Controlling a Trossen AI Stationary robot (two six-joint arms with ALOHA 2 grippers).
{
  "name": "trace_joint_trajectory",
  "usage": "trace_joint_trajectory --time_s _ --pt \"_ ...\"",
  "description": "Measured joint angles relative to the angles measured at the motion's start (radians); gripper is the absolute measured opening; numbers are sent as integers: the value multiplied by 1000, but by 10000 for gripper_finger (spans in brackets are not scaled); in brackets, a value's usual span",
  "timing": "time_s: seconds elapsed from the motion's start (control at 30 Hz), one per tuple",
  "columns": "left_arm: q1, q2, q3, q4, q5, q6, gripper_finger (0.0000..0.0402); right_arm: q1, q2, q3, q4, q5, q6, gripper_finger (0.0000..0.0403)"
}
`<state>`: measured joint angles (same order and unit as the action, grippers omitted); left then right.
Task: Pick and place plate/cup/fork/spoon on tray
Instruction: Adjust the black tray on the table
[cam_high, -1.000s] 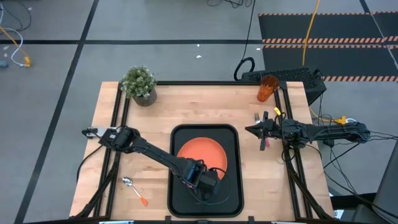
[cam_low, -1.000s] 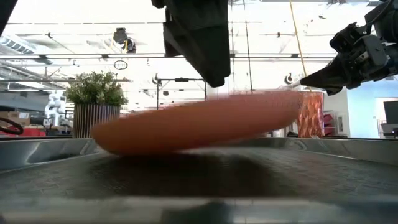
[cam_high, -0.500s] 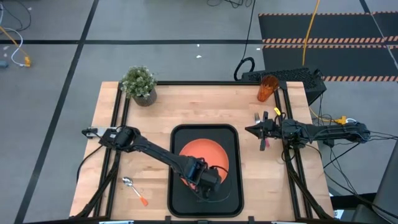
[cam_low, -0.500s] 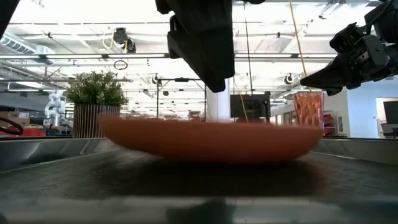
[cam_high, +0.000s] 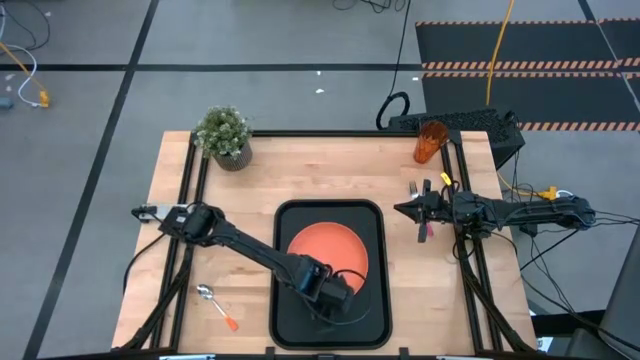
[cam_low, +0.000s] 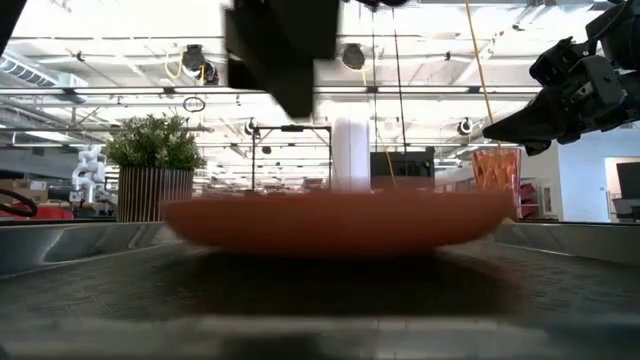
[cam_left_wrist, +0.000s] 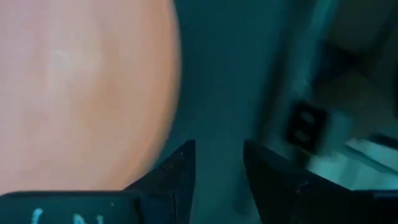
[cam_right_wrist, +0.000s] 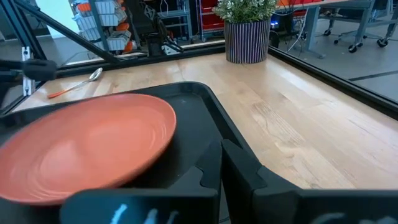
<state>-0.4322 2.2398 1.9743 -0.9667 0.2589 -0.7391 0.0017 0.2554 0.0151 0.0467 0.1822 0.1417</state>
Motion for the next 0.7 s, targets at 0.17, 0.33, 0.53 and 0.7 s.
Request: trace_joint_trajectory --time_s 0.17,0.33,0.53,0.7 --pt "-20 0 0 -1 88 -26 136 0 0 0 -1 0 0 0" --pt "-30 0 0 -28 88 -28 136 0 1 0 25 2 -17 0" --pt "-13 0 0 -45 115 -35 136 -7 42 36 86 -6 -67 2" --pt "-1 0 0 -144 138 -42 136 -17 130 74 85 -29 -89 30"
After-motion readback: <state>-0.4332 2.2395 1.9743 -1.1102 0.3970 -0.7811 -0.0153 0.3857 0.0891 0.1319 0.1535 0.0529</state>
